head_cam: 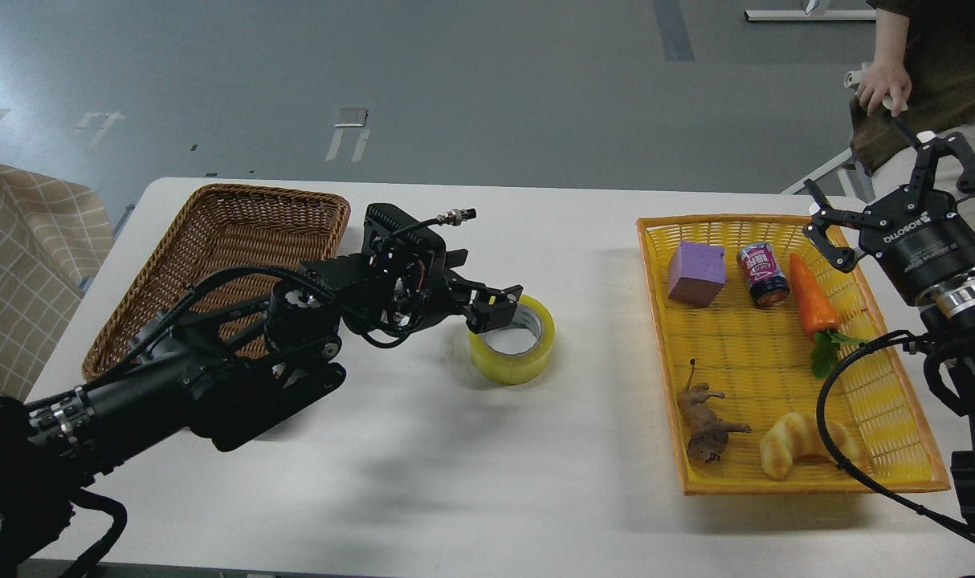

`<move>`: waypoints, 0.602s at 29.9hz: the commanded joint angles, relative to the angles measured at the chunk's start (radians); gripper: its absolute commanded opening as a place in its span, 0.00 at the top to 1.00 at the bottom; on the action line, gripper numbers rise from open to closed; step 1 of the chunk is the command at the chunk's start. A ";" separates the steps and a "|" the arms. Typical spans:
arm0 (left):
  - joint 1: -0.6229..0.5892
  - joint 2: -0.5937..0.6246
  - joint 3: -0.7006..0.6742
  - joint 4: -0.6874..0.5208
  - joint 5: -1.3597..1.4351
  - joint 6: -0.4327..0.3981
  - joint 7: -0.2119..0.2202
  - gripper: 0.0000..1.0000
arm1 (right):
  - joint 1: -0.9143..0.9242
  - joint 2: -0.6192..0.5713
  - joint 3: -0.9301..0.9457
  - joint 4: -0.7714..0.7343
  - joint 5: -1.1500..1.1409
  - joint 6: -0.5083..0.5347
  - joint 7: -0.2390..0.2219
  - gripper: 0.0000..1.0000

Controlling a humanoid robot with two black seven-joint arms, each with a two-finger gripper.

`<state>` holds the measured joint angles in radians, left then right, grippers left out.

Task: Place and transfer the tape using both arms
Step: 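Reach the left gripper toward the tape roll on the table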

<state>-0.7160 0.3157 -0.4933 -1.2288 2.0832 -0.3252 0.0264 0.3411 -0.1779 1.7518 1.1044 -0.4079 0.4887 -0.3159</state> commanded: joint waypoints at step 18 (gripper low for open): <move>0.021 -0.061 0.010 0.063 -0.005 0.000 0.059 0.05 | -0.013 0.000 0.000 -0.015 -0.002 0.000 0.000 0.01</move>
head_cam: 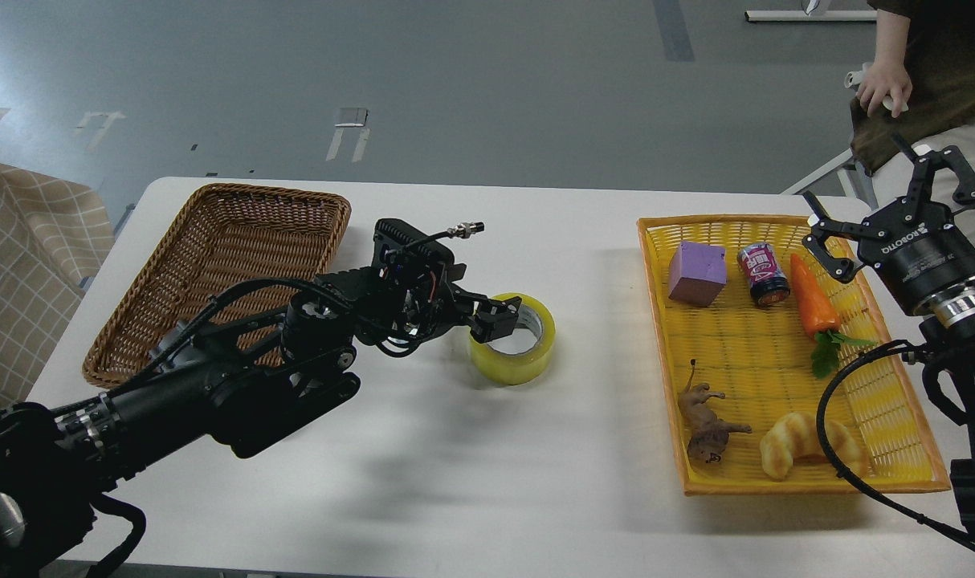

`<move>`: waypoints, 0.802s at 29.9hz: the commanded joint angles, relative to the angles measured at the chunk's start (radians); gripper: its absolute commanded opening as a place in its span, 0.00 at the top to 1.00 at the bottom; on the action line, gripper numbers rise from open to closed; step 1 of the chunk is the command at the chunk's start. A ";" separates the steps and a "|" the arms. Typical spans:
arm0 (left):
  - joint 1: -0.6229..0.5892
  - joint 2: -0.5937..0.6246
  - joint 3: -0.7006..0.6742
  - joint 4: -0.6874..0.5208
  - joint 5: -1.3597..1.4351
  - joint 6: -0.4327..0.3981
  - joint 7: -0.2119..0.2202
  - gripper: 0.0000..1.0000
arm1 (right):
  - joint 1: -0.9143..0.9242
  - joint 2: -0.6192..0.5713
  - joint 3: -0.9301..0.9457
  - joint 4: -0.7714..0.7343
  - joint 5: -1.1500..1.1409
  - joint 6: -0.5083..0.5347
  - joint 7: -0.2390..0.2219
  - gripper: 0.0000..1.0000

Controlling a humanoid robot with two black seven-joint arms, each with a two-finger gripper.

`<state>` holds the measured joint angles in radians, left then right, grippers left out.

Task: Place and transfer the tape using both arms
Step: 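Reach the left gripper toward the tape roll on the table, then grasp the tape roll with the left gripper and lift it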

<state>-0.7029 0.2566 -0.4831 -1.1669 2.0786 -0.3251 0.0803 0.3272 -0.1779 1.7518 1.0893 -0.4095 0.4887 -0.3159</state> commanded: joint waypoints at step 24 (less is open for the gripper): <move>0.037 -0.002 0.043 0.021 0.000 0.000 0.114 1.00 | 0.000 0.000 0.000 -0.006 0.000 0.000 0.000 0.00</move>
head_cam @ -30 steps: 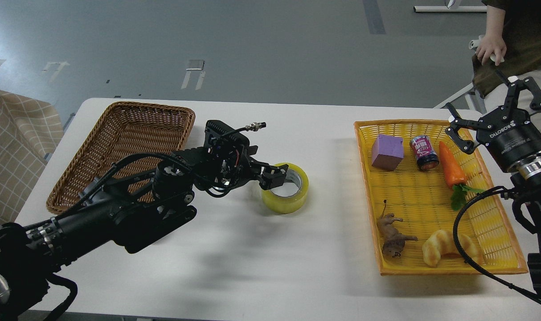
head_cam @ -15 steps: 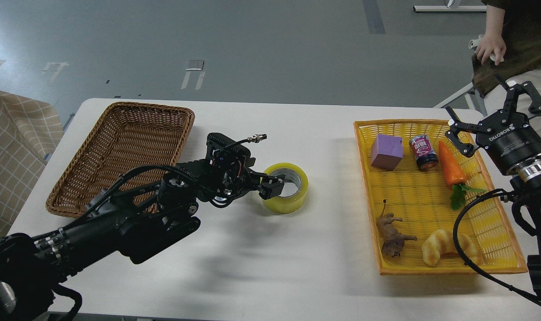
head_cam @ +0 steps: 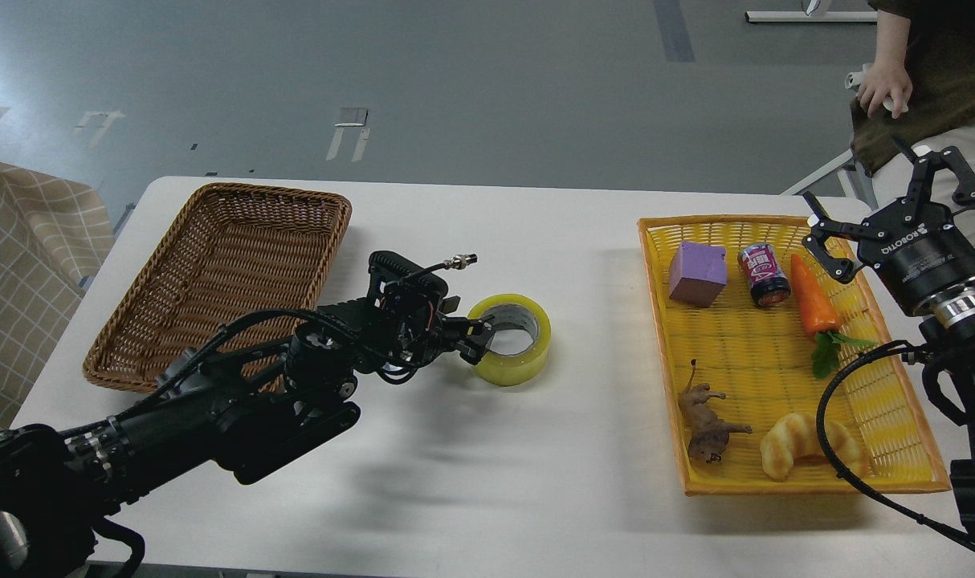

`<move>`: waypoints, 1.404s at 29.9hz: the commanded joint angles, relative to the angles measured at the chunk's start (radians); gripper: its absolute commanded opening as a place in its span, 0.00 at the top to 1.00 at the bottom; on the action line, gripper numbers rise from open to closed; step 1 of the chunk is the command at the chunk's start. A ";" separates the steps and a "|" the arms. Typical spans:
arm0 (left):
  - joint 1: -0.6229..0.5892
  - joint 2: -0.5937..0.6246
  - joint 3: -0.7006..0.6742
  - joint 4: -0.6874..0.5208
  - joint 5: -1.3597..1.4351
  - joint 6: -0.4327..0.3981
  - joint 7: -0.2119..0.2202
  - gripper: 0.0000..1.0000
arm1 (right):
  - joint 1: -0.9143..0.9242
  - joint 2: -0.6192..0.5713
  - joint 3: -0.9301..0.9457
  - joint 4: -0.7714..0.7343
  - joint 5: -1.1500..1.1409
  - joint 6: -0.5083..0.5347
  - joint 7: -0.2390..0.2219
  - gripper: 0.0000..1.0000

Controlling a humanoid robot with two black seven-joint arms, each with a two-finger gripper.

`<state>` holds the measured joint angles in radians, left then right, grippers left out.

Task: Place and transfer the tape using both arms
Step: 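Grasp the tape roll with the left gripper and lift it, then carry the tape roll over the wicker basket and lower it in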

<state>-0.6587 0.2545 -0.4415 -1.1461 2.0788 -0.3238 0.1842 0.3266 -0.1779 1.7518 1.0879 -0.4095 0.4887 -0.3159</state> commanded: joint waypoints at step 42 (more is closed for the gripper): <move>-0.239 0.523 0.010 0.082 -0.241 -0.014 -0.221 1.00 | 0.002 0.017 -0.003 -0.013 0.000 0.000 0.000 0.00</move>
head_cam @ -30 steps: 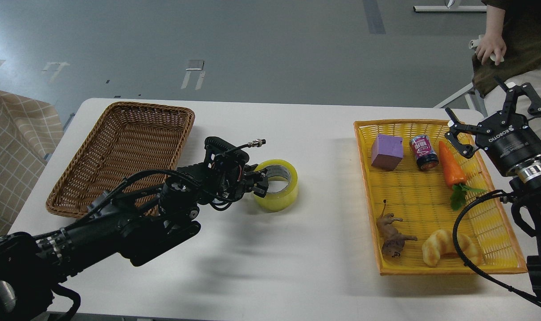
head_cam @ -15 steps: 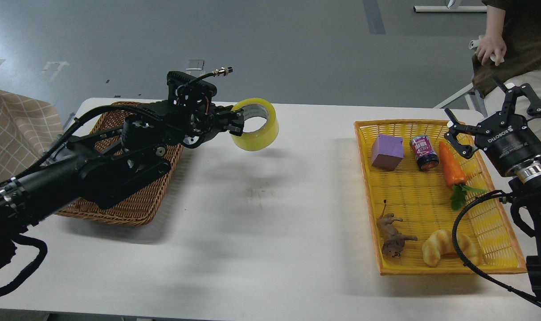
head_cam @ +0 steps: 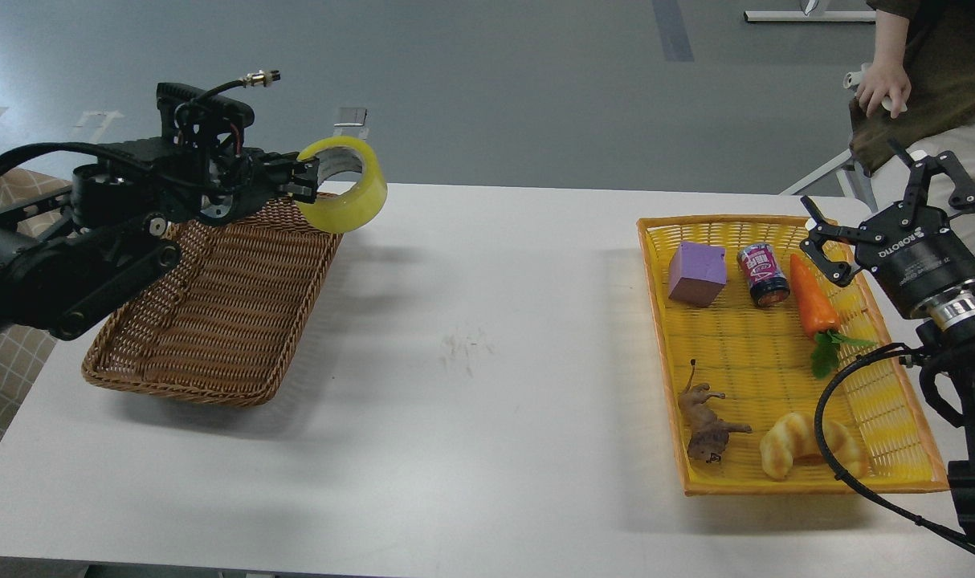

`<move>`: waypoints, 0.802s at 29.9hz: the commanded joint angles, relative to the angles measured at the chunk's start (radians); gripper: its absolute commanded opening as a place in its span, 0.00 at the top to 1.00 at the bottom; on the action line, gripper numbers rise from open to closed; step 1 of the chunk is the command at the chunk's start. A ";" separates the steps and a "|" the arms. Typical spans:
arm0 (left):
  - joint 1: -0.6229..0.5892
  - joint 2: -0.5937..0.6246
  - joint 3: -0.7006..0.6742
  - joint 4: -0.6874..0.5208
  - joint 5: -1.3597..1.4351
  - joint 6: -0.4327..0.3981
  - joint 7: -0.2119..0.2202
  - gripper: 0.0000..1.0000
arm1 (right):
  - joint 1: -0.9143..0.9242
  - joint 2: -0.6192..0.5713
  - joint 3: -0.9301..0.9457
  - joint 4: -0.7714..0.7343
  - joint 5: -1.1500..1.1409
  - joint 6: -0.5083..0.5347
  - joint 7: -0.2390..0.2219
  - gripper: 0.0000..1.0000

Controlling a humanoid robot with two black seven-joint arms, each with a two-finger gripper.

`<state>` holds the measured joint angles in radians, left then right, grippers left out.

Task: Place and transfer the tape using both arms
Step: 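Carry the tape roll over the wicker basket and lower it in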

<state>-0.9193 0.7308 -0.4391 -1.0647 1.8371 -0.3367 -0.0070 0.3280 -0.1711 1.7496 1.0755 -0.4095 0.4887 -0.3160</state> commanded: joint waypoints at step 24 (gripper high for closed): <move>0.092 0.094 0.333 0.146 -0.012 0.225 -0.102 1.00 | 0.000 0.015 -0.009 -0.022 0.000 0.000 0.000 0.00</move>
<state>-0.8373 0.8283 -0.1060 -0.9375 1.8242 -0.1148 -0.0994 0.3282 -0.1564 1.7415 1.0537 -0.4095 0.4887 -0.3160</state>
